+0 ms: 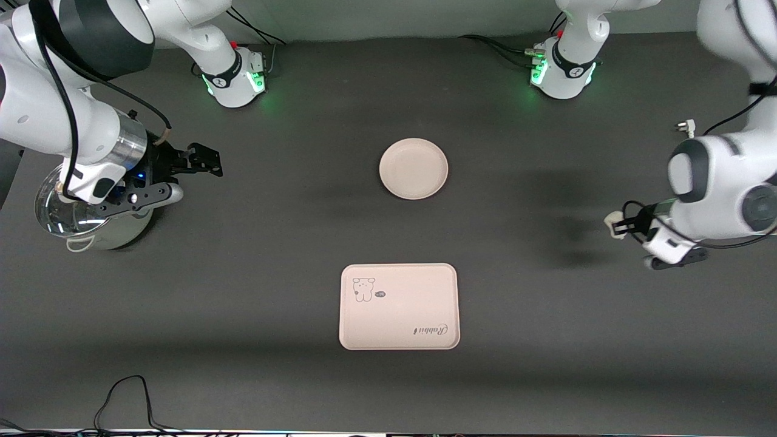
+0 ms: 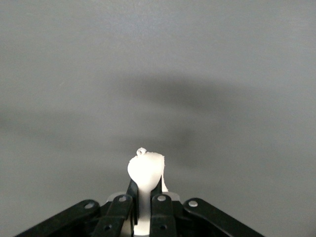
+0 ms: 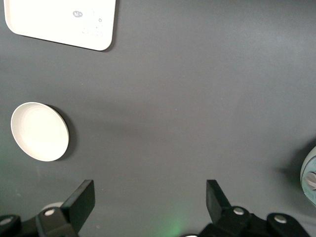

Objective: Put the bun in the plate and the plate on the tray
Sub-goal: 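Grasp the bun with the left gripper and lift it toward the plate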

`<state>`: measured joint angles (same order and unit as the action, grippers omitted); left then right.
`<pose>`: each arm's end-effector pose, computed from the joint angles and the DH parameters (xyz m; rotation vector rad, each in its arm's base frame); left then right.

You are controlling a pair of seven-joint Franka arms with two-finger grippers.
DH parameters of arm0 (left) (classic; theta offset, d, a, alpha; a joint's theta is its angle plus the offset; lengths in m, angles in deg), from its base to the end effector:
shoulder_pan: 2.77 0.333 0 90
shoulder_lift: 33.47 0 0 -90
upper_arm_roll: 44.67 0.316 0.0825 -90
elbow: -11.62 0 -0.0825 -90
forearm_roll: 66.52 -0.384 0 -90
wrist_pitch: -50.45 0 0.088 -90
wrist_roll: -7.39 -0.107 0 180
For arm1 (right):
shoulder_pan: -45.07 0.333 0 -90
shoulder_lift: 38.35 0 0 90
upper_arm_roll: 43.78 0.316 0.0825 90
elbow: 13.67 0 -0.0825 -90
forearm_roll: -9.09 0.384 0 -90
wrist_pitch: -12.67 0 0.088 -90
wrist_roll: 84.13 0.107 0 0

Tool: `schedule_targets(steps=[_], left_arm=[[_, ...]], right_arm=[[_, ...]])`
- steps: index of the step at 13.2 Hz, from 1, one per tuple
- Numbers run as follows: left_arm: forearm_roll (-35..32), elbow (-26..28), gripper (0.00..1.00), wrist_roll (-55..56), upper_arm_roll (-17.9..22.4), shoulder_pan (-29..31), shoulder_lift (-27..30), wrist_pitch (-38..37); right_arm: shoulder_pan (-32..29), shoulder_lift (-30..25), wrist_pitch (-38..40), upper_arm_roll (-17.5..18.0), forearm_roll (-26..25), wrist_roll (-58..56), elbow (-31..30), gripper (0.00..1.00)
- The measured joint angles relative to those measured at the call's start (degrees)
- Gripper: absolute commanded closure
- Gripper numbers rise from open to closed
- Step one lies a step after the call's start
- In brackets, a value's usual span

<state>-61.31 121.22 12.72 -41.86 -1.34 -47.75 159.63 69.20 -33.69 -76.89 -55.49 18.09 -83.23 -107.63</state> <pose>0.5798 0.0354 0.3478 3.0331 0.3166 -0.3934 0.5520 0.1428 0.5477 -2.9959 -0.2844 0.2586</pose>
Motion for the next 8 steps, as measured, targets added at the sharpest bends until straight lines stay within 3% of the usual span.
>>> schedule_targets(steps=[5, 8], left_arm=[[-0.15, -16.8, 0.87, 0.01, 0.2, 0.89, 7.25, -25.53], [-0.21, -23.92, 0.87, 0.01, 0.2, 0.9, 7.51, -32.89]], right_arm=[[0.54, 4.09, 0.55, 0.06, 0.02, -2.71, 0.43, 0.0], [1.12, 4.27, 0.61, 0.06, 0.02, -2.72, 0.57, 0.0]])
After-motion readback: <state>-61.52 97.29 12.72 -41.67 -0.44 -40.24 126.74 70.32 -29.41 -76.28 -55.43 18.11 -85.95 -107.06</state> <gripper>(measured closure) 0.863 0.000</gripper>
